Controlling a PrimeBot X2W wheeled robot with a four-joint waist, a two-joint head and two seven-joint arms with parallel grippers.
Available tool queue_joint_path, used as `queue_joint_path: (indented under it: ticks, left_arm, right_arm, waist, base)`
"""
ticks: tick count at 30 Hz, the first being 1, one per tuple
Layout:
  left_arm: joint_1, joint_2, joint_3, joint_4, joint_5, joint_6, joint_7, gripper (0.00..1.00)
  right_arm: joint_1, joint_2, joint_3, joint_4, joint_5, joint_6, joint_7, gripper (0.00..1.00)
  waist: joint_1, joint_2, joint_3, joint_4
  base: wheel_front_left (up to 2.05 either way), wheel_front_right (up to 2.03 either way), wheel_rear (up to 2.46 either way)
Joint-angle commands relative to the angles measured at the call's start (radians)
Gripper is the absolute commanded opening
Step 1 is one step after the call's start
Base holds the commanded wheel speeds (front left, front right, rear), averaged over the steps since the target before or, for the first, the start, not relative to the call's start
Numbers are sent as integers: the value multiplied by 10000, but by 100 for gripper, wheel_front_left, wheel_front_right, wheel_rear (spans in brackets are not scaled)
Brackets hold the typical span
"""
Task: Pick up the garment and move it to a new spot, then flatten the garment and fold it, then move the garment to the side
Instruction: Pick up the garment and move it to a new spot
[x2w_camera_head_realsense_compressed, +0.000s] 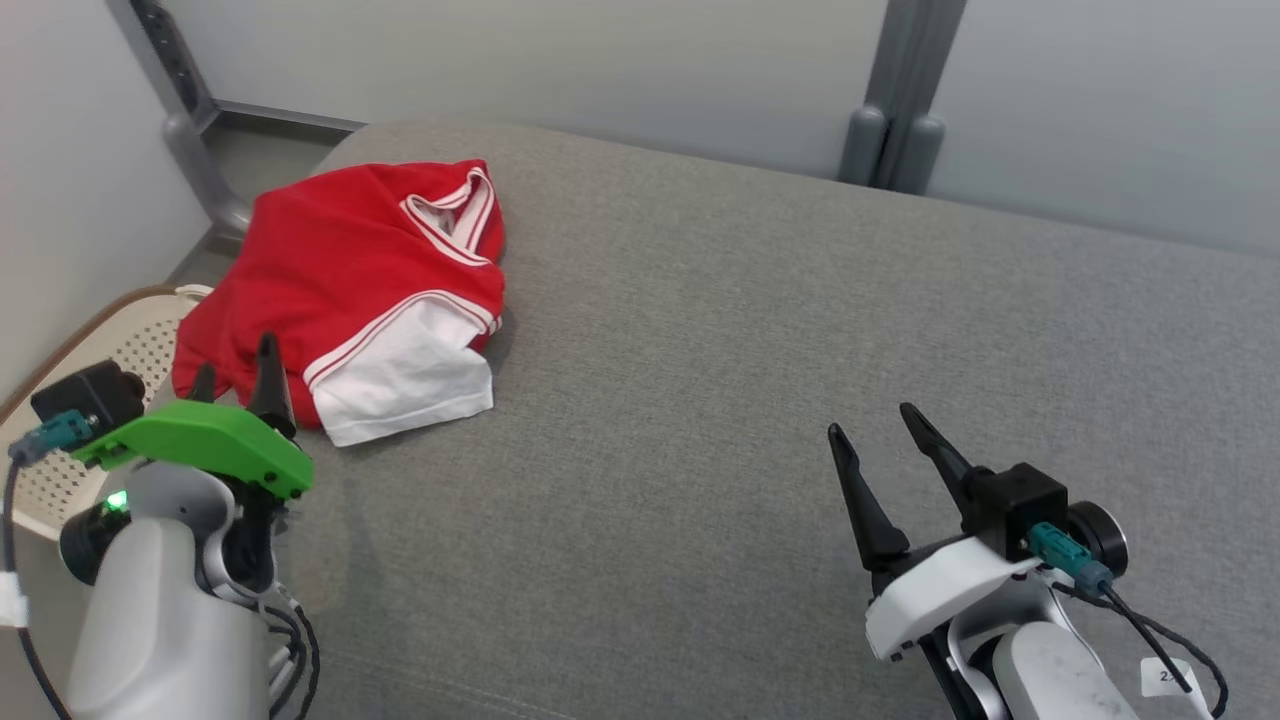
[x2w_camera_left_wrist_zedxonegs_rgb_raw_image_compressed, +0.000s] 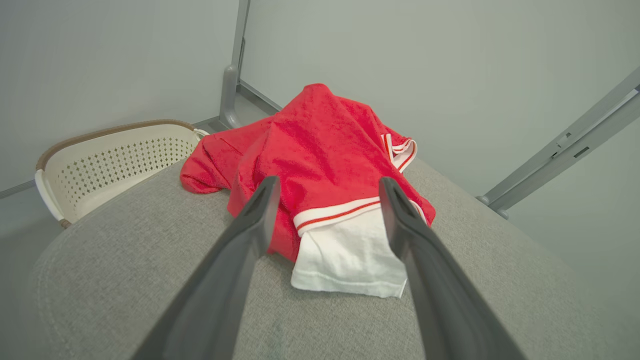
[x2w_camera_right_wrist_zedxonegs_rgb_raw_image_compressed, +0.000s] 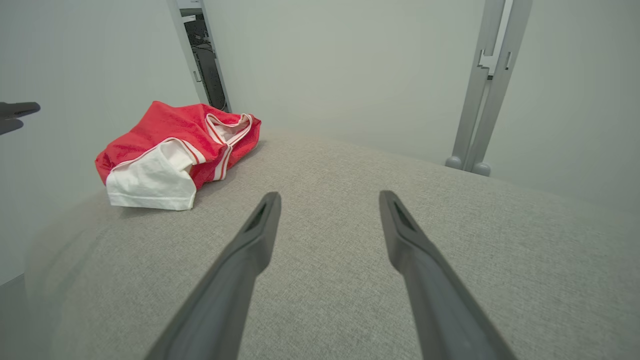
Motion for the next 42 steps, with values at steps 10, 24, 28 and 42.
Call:
queue_joint_path:
  ticks: [10, 24, 28, 42]
  left_arm:
    - [-2384, 704, 370, 1754, -749, 264, 1727, 100]
    - [-3120, 1426, -810, 2806, 319, 983, 3759, 100]
    - [-2918, 1604, -1048, 2766, 542, 1154, 3909, 0]
    - [-2992, 1962, -1221, 1317, 926, 1137, 2287, 0]
  right_arm:
    - [-666, -180, -47, -862, -372, -3, 352, 100]
    - [-886, -125, -30, -867, -238, -3, 85, 100]
    - [-947, -99, 2, -722, -164, -3, -11, 100]
    - [-689, -51, 54, -78, 89, -3, -289, 100]
  waist:
    - [0, 0, 2562, -2308]
    - [0, 0, 3301, -2594]
    - [0, 0, 3188, -2592]
    - [0, 0, 2039, -2346]
  base:
    - [0, 0, 0]
    - [0, 0, 0]
    - [0, 0, 0]
    - [0, 0, 0]
